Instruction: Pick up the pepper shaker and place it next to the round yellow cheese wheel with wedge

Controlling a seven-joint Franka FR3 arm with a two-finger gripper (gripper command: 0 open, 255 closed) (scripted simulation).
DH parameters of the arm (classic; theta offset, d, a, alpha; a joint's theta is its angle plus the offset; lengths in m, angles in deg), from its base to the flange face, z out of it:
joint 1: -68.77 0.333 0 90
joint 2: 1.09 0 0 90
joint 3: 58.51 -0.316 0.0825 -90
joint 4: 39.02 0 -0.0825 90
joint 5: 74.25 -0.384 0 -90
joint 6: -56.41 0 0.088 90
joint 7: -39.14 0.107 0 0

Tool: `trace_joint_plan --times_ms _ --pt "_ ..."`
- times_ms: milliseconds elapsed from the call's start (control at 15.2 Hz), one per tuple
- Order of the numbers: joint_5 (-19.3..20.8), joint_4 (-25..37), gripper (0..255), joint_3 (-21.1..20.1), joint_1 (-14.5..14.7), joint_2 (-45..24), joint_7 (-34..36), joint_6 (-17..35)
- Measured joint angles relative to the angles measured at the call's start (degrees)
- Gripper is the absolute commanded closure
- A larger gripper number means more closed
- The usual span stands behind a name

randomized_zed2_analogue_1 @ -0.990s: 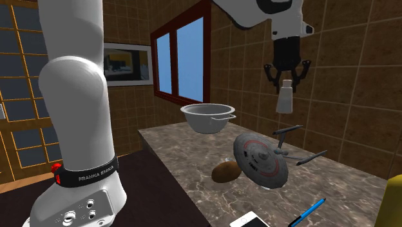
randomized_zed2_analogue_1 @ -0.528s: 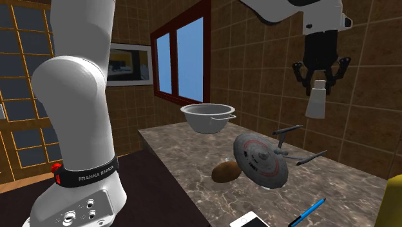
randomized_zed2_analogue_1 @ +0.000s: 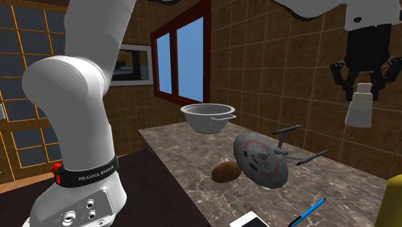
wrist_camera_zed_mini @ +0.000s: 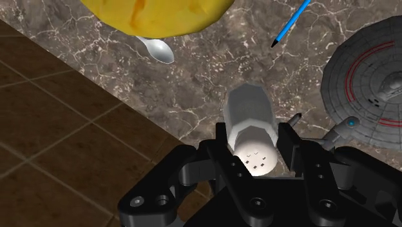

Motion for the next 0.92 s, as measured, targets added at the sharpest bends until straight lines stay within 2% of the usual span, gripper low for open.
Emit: trace_joint_plan --times_ms 924 --pt "-1.39 -4.92 255 -0.63 -0.49 -3.72 -1.03 8.45"
